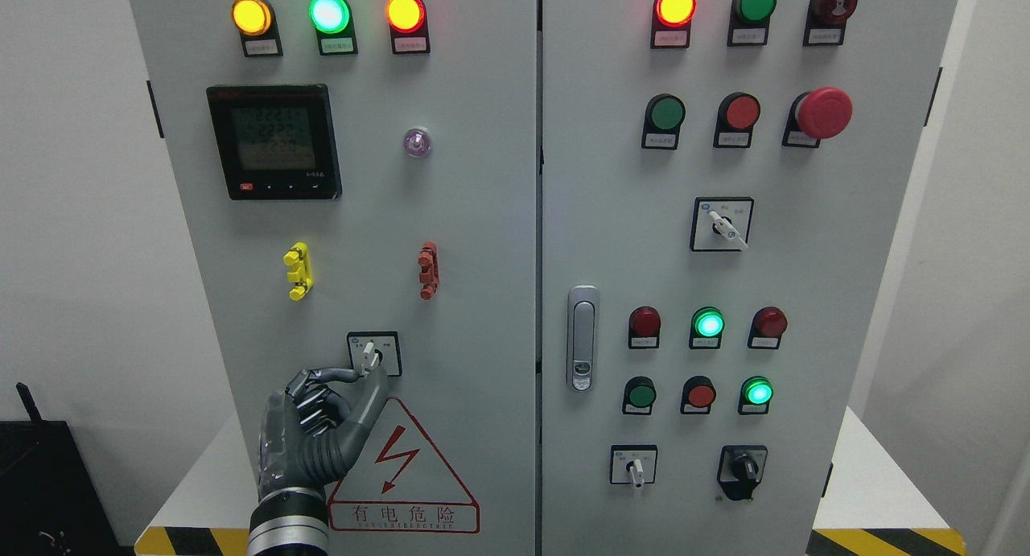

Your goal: Turn on light switch 1

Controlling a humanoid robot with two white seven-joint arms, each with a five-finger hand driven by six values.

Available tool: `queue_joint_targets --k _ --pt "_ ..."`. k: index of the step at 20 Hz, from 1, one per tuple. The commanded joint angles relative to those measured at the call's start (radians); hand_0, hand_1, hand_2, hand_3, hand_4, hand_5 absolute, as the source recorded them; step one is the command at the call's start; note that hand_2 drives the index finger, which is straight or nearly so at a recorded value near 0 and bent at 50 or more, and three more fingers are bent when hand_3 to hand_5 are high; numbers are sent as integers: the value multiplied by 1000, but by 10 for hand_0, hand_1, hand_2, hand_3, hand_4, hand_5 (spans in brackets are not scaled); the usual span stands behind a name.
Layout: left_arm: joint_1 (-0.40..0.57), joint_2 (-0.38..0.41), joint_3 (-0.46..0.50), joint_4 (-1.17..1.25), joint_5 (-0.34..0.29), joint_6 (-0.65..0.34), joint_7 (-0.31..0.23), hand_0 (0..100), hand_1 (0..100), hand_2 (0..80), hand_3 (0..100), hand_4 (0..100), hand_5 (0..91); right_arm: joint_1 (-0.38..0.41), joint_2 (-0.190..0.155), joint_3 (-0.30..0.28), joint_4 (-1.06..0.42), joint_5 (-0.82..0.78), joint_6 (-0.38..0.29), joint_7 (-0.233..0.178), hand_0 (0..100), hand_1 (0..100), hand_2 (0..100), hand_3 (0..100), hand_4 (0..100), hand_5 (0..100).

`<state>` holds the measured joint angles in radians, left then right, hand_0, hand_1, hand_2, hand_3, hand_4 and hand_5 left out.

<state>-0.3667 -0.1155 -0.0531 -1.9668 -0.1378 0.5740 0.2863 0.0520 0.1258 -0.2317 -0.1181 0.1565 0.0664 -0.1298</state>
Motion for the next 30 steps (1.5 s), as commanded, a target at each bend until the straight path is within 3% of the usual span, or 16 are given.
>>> queue_joint_targets --k 1,30 --pt "-6 -10 -4 12 -2 1 1 146 684 524 921 919 883 0 0 0 0 0 0 -1 307 0 0 0 0 0" --pt "-38 -13 -4 40 -17 29 5 169 618 560 930 930 884 0 0 0 0 0 0 -1 307 0 0 0 0 0"
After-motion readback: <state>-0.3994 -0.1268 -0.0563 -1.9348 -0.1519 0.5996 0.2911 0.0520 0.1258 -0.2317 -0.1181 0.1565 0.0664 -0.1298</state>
